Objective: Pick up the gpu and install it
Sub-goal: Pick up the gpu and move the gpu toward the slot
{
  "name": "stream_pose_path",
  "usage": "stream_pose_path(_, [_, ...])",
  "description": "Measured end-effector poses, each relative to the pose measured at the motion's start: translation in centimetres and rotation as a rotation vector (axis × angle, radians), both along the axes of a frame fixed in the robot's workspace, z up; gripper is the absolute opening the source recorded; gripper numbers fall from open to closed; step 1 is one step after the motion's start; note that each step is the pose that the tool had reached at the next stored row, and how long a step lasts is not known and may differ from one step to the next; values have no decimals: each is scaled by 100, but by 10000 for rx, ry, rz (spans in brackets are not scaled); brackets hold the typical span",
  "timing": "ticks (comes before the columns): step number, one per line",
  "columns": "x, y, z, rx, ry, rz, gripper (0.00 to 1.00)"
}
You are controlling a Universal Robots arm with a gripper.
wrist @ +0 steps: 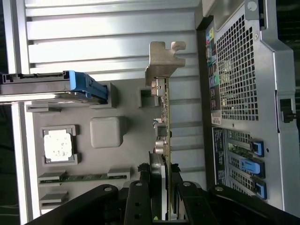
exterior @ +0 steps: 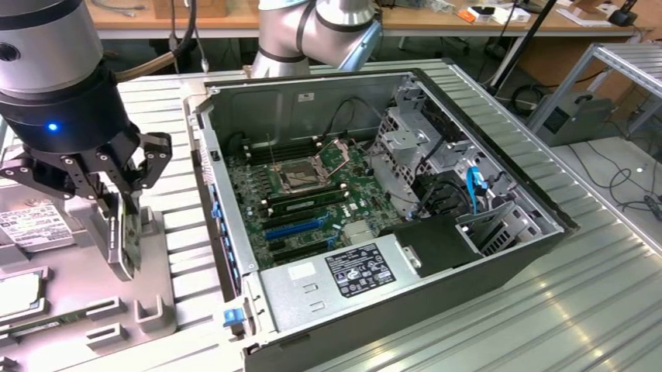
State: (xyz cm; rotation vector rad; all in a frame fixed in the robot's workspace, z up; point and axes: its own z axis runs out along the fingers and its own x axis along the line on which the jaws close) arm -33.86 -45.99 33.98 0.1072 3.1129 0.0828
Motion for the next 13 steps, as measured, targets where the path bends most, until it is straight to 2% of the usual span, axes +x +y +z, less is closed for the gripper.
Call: stream_pose_path(13, [0, 0, 178, 0, 0, 0, 27])
